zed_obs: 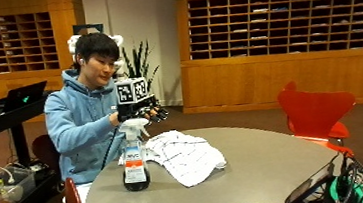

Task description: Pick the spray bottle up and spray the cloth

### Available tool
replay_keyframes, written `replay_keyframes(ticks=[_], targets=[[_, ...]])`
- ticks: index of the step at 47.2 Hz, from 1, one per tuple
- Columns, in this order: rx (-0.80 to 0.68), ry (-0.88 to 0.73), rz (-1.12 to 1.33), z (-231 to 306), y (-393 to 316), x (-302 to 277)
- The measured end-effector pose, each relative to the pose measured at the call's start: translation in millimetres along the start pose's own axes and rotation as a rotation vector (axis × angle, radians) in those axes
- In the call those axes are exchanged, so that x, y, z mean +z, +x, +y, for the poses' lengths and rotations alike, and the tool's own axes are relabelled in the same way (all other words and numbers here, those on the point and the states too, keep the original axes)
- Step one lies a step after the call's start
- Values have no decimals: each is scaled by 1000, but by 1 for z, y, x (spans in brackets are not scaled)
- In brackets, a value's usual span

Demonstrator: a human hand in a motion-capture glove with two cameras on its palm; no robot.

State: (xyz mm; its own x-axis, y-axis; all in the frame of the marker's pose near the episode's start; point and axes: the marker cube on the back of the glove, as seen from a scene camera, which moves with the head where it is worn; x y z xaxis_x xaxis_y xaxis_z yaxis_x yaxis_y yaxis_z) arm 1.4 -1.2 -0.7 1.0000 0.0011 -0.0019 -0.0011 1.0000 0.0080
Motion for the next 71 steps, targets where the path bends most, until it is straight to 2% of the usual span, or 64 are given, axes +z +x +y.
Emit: replay_keyframes(ticks=[27, 35, 39, 44, 55, 71], targets=[[57, 310, -151, 12, 25, -50], [148, 423, -290, 20, 53, -68], [235, 483, -417, 17, 79, -79], [370, 632, -624, 16, 115, -90], [521, 795, -938, 24, 165, -70], [486, 777, -1064, 31, 183, -26]])
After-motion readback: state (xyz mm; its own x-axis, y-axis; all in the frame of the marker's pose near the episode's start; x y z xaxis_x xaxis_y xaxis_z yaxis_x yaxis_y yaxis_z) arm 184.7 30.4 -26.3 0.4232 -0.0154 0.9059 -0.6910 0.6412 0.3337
